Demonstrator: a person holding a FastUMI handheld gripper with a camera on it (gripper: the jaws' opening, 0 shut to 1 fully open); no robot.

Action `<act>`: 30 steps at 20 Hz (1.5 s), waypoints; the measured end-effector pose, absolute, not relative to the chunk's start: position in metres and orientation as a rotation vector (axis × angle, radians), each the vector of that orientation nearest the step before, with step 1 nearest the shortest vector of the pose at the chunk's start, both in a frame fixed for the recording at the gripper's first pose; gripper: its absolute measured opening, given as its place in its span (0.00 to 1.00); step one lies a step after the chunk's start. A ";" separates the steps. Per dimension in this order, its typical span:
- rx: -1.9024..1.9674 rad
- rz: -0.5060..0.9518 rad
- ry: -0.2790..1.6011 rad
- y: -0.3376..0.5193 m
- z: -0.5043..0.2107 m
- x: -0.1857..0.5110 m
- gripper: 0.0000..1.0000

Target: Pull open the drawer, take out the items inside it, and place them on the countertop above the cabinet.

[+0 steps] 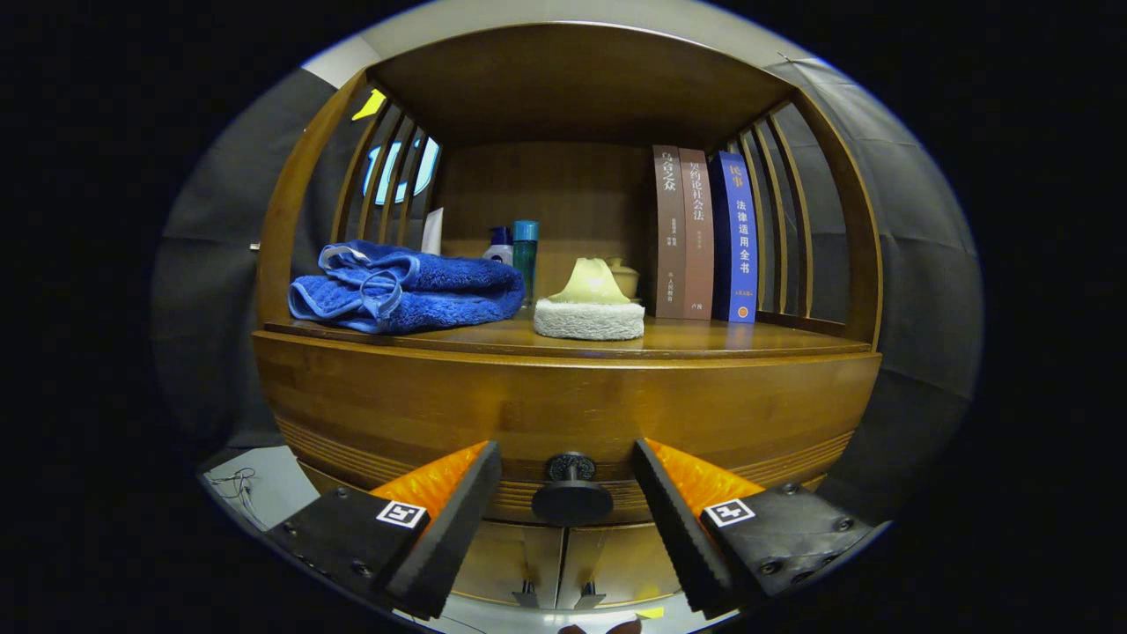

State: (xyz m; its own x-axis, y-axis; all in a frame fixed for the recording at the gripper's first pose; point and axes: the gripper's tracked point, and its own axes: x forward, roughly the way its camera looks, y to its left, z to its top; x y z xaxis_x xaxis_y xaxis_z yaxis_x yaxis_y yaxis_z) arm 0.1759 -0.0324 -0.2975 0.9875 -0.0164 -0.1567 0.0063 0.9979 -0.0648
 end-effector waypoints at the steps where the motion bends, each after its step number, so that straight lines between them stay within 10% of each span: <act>1: -0.069 -0.011 0.158 -0.033 -0.298 0.176 0.99; 30: 0.003 0.031 -0.008 -0.018 -0.054 0.012 0.98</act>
